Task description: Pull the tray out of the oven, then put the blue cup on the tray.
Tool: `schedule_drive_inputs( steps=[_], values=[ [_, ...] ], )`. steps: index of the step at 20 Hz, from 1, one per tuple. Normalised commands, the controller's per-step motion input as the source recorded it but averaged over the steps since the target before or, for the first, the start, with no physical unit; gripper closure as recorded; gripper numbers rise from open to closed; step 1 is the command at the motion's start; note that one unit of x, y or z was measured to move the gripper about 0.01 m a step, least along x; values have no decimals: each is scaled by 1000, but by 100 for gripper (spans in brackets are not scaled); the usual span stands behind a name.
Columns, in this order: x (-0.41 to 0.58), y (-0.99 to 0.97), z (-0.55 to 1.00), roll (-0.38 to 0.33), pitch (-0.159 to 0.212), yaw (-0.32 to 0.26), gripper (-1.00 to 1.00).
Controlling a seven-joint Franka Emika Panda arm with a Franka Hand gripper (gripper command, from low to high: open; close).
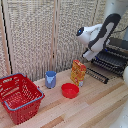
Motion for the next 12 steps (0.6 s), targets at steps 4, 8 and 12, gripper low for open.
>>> schedule_drive_inputs(
  steps=[4,8,12],
  values=[
    [246,139,566,197,0,-2,-100],
    [259,231,431,229,-28,-21,-100],
    [229,344,339,214,-106,-86,-100]
  ],
)
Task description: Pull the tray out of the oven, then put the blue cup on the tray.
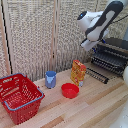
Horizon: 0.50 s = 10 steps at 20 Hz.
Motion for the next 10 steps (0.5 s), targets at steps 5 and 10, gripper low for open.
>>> schedule_drive_inputs(
  steps=[5,10],
  values=[
    [51,462,369,155,-163,-169,-100],
    [0,458,385,145,-172,-192,-100]
  ],
)
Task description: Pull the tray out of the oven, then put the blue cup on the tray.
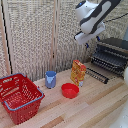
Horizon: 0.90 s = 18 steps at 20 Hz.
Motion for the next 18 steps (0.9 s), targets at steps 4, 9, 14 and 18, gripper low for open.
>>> schedule_drive_inputs(
  steps=[4,9,14,18],
  values=[
    [0,470,276,211,-171,-168,-100],
    [0,541,124,266,-138,-125,-100],
    [0,643,0,251,-81,-91,-100],
    [0,724,-85,217,-40,-61,-100]
  ],
)
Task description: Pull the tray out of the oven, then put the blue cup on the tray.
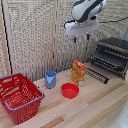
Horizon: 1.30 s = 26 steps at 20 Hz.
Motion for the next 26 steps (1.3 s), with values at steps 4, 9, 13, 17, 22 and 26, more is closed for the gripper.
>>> schedule_drive_inputs(
  steps=[4,9,13,17,22,26],
  values=[
    [0,746,-133,208,-12,-47,-100],
    [0,787,-233,177,0,-46,-100],
    [6,784,-355,110,19,-25,-100],
    [69,528,-311,23,43,-13,-100],
    [170,39,-37,6,67,0,-100],
    [176,-170,-2,36,77,1,-100]
  ],
)
